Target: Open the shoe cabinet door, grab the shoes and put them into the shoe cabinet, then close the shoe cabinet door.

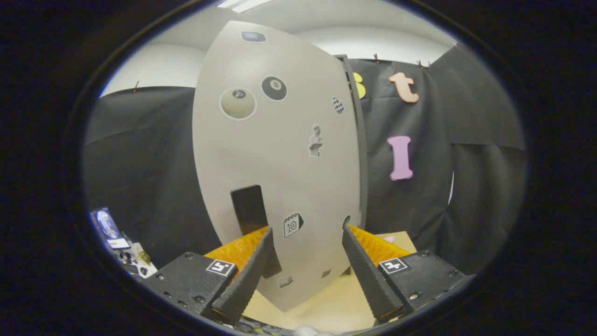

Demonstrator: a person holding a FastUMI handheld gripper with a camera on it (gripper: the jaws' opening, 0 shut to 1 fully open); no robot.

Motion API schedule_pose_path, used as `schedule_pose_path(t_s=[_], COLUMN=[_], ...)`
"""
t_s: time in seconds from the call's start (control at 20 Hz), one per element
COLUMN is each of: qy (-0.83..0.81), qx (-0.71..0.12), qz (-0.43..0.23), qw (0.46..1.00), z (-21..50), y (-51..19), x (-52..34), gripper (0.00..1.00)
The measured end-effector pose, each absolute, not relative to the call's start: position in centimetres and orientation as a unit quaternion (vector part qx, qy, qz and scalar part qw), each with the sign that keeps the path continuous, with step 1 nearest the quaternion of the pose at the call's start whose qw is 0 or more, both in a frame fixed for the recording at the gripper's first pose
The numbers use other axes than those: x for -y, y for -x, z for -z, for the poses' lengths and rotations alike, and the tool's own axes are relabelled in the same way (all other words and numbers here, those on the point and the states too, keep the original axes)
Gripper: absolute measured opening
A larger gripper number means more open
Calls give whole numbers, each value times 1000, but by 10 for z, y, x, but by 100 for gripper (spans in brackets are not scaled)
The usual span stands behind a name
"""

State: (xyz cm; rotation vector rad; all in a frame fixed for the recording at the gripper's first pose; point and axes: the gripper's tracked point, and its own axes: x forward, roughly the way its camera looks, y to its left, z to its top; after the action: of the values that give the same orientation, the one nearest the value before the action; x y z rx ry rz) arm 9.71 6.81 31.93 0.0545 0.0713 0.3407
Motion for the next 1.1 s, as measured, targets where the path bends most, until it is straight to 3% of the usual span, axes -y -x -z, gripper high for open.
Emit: schedule_pose_path(t_s=[0.4,1.1], qy=[-6,12], qx=[-24,-8], qz=[-144,-37], qw=[989,999], z=[-319,-303], y=[-66,47], x=[-82,-69], gripper=[99,99])
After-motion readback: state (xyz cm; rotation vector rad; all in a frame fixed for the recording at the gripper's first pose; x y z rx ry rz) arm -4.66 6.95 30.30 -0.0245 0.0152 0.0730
